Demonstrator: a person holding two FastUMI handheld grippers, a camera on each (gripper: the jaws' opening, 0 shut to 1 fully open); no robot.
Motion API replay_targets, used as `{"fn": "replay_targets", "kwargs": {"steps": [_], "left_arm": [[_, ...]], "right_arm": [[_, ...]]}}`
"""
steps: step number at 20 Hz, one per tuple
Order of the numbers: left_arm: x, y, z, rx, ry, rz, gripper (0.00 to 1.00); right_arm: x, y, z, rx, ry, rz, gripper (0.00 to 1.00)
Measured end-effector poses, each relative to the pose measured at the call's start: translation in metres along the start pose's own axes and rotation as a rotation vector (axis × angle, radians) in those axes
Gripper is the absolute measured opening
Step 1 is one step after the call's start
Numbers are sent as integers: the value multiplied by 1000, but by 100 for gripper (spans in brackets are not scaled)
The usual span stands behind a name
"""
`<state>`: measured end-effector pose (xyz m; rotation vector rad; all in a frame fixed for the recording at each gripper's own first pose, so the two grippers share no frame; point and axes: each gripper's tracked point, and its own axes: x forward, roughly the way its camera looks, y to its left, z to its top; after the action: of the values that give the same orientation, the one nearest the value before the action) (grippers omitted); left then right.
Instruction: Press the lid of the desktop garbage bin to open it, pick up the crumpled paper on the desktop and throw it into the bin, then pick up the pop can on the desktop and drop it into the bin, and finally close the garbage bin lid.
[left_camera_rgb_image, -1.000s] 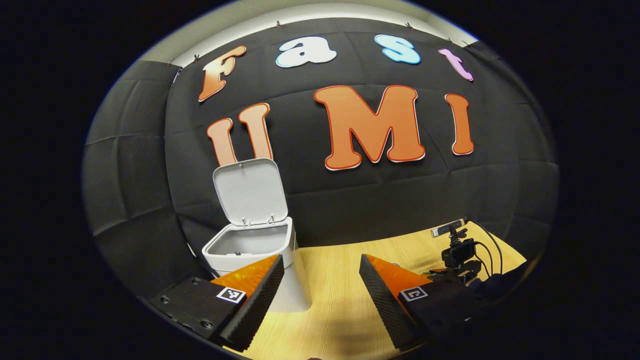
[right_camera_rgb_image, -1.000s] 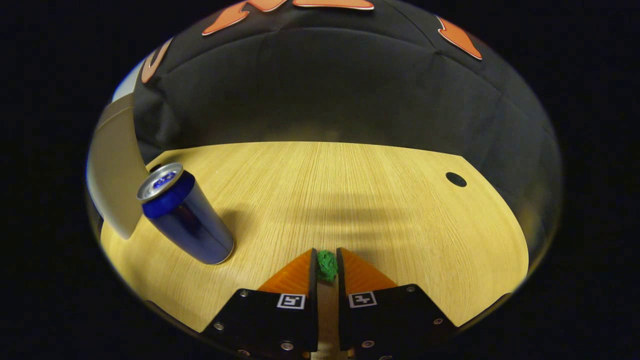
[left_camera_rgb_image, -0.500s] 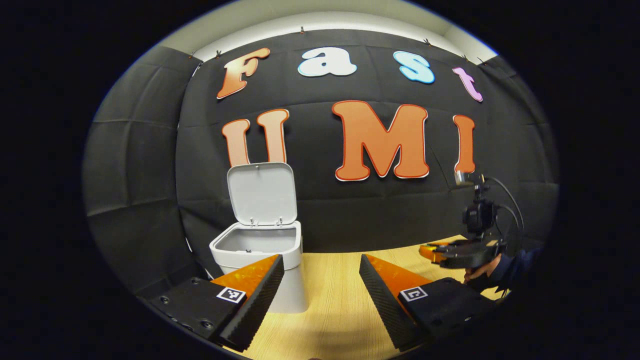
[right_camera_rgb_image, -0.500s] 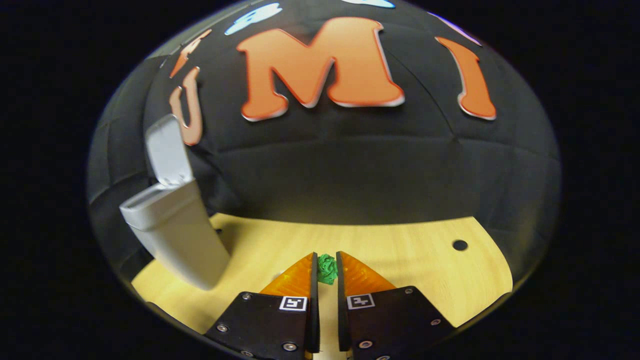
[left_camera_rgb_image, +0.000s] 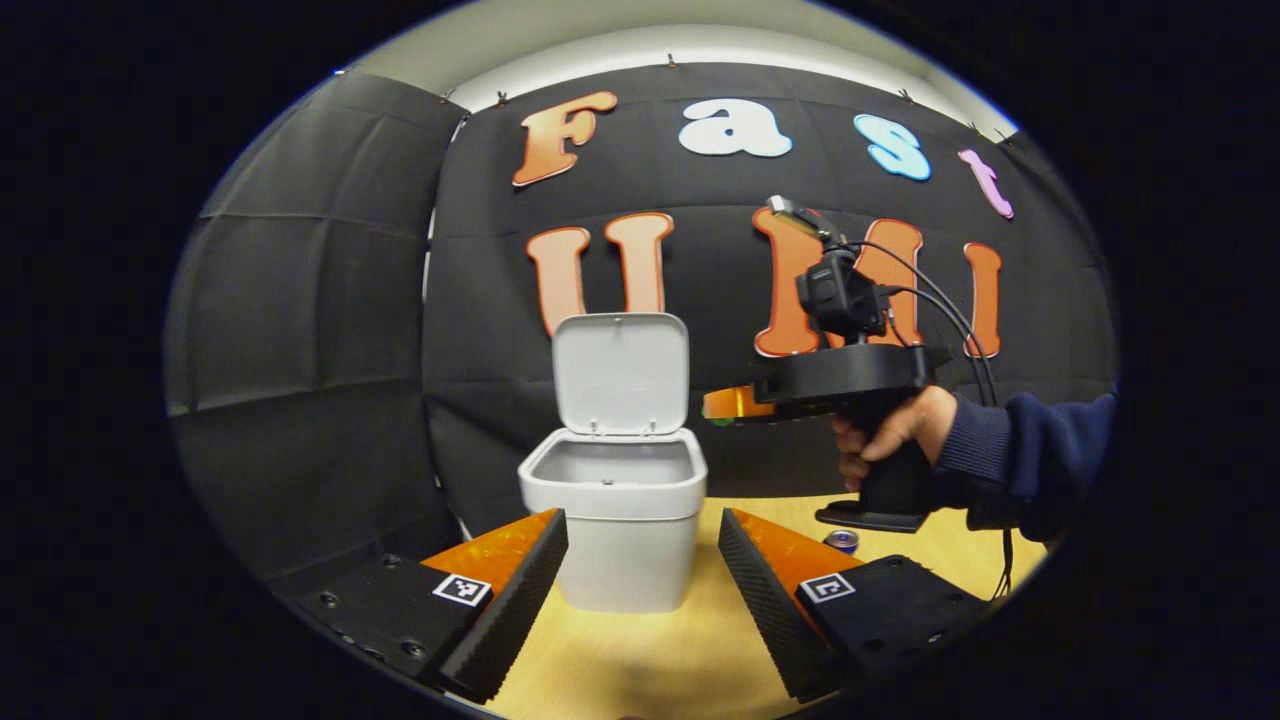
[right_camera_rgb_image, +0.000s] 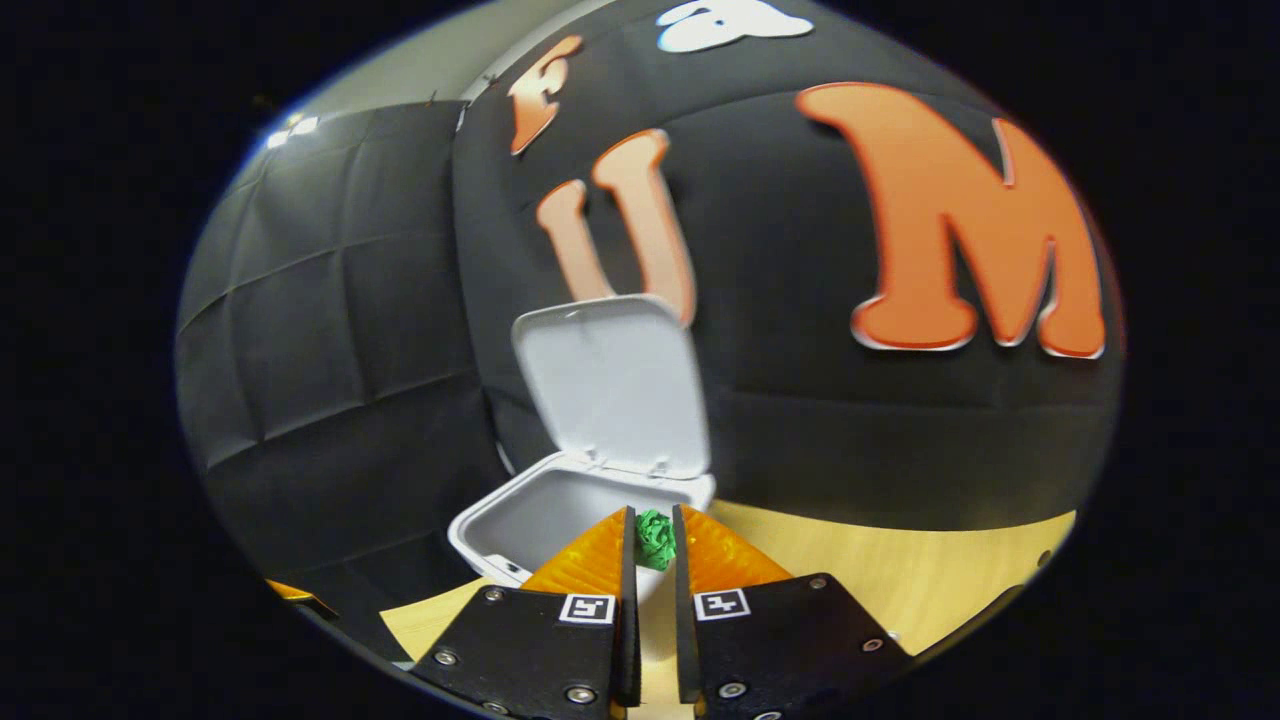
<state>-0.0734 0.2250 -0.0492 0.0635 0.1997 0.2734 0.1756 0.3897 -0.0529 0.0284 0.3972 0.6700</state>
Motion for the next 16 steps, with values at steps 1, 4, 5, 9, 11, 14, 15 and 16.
{"fn": "replay_targets", "kwargs": {"steps": [1, 4, 5, 9, 11, 14, 15, 16], "left_arm": [[-3, 16, -3, -15, 4, 24, 96], [-15, 52, -18, -45, 27, 85, 96], [-18, 59, -22, -46, 36, 103, 96], [-19, 73, -30, -37, 48, 139, 97], [-12, 66, -28, -41, 49, 122, 97], [-2, 45, -22, -40, 37, 82, 97], [2, 35, -20, -40, 29, 63, 97], [3, 24, -18, -37, 22, 43, 97]], "right_arm": [[13, 9, -3, -25, -2, -14, 15], [34, 17, -11, -59, 3, -36, 16], [34, 17, -18, -54, 23, -43, 22], [28, -4, -12, -47, -41, -120, 93], [13, -20, -1, -28, -94, -160, 94], [-31, -59, 15, -17, -178, -237, 94], [-51, -71, 18, -25, -208, -268, 94], [-72, -85, 21, -42, -240, -295, 94]]}}
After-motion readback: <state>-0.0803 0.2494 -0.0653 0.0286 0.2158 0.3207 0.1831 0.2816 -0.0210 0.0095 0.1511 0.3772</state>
